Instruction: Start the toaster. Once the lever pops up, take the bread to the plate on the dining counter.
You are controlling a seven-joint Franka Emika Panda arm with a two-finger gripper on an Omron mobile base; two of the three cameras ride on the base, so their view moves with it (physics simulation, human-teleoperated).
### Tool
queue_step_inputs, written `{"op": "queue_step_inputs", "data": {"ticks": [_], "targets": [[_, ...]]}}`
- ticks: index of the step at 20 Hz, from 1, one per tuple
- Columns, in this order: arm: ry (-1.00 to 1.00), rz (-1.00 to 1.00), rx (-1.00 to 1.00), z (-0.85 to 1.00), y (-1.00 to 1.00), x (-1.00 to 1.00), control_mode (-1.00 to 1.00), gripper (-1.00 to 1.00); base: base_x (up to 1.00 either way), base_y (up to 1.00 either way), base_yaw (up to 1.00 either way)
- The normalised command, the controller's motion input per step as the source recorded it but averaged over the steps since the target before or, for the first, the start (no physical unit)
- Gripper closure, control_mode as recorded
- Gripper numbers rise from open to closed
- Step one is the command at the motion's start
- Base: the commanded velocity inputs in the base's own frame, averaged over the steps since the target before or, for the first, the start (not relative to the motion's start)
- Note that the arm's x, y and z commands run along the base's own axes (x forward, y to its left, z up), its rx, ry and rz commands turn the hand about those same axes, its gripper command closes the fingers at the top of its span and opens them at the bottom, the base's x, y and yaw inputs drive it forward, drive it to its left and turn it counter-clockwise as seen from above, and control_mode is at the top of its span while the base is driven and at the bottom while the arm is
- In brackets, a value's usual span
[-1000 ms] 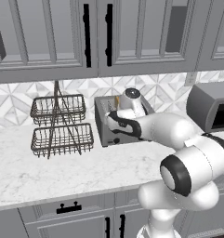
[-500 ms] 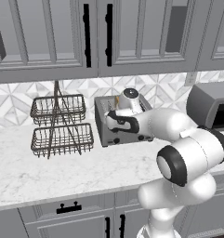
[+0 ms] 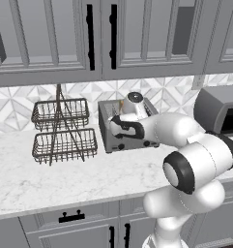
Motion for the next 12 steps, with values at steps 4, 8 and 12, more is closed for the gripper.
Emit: {"op": "queue_step_inputs", "data": {"ticks": [4, 8, 12], "targets": [[0.0, 0.0, 0.0, -0.25, 0.03, 0.0, -1.0, 1.0, 0.0, 0.0, 0.0], [0.0, 0.0, 0.0, -0.32, 0.0, 0.0, -1.0, 1.0, 0.0, 0.0, 0.0], [0.03, 0.0, 0.0, -0.38, 0.0, 0.0, -1.0, 1.0, 0.0, 0.0, 0.0]]}}
